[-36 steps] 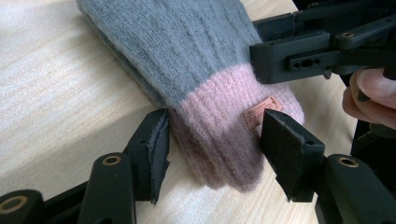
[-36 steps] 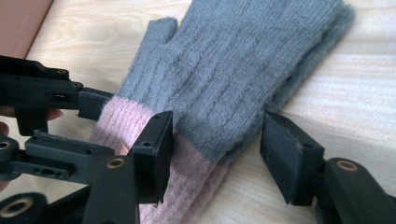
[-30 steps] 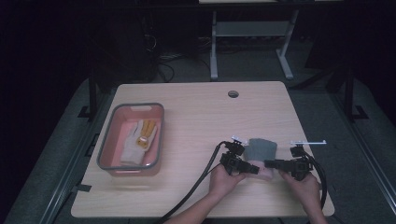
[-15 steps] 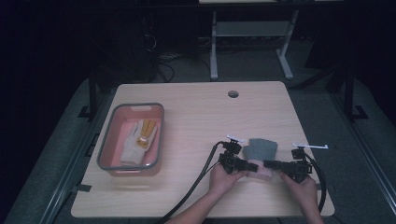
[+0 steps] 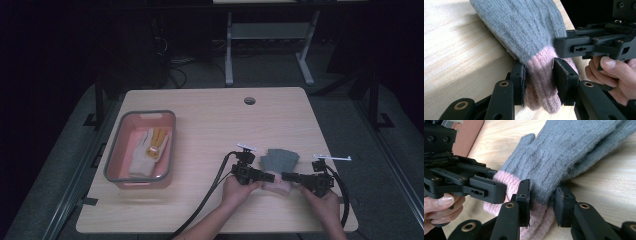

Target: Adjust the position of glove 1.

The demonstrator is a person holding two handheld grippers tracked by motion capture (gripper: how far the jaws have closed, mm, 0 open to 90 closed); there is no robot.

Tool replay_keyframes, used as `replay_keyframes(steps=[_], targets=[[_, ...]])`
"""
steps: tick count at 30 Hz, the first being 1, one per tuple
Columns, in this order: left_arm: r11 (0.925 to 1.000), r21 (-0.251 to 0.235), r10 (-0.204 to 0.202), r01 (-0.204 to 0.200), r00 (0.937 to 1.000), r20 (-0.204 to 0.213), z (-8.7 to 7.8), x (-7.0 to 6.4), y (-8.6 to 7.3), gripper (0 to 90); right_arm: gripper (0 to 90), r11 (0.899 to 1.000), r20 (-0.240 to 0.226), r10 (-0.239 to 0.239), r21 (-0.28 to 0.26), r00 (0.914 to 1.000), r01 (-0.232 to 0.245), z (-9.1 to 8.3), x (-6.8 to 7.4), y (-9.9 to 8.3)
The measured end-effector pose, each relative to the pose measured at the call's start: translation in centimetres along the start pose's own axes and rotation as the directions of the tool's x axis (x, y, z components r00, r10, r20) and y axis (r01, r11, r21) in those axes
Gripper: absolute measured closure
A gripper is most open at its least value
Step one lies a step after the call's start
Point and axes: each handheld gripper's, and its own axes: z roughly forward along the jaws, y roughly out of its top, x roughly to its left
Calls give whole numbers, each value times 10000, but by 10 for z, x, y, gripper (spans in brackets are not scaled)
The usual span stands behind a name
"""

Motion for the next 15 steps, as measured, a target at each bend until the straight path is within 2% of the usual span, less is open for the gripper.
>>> replay_keyframes(steps=[2, 7, 9, 15], targets=[[10000, 15, 70, -70, 10000, 50, -2, 0, -1, 635, 694, 10000, -56, -23, -13, 10000, 23, 0, 3, 1], [10000, -69, 66, -65, 9998, 168, -11, 0, -2, 637, 696, 9988, 8, -474, -146, 9989, 474, -1, 15, 3], [9996, -158, 244, -240, 9994, 231, -16, 0, -1, 638, 698, 9982, -39, -559, -204, 9984, 558, -2, 20, 4], [9988, -325, 375, -369, 9991, 177, -31, -2, -1, 638, 703, 9968, -285, -710, -383, 9971, 699, -1, 29, 7]])
